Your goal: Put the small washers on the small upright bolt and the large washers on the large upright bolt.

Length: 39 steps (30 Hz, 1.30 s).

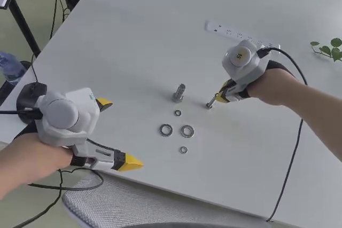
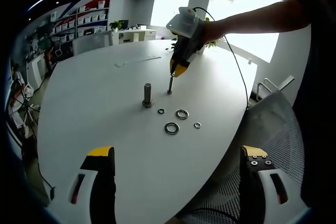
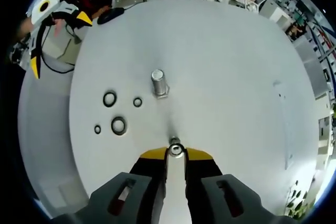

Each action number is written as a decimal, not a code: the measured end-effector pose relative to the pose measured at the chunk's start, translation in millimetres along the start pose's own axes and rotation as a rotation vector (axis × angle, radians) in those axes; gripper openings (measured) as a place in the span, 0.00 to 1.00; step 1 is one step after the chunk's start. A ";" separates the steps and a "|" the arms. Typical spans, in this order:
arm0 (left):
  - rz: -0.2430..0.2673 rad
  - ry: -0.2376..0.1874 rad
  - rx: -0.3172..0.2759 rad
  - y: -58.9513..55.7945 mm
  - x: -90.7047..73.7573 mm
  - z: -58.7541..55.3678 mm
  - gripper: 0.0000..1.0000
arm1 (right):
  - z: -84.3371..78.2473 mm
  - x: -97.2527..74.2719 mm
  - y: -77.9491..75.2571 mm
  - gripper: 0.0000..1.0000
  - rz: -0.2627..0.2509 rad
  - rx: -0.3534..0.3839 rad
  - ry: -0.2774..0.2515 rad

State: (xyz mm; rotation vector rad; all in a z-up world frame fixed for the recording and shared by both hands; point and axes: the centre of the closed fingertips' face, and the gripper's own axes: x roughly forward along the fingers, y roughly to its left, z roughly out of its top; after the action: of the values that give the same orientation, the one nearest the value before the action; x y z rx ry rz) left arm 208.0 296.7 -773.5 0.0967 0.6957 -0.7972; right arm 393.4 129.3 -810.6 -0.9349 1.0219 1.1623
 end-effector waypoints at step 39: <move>-0.018 0.039 -0.021 7.0 5.6 -11.4 0.94 | -4.5 27.3 -0.4 0.12 0.023 -0.057 0.055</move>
State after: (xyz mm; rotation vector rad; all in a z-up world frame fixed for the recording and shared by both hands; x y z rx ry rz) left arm 209.4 302.0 -787.0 0.0870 0.7422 -0.8063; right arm 395.7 132.2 -838.1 -1.0075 1.0504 1.1961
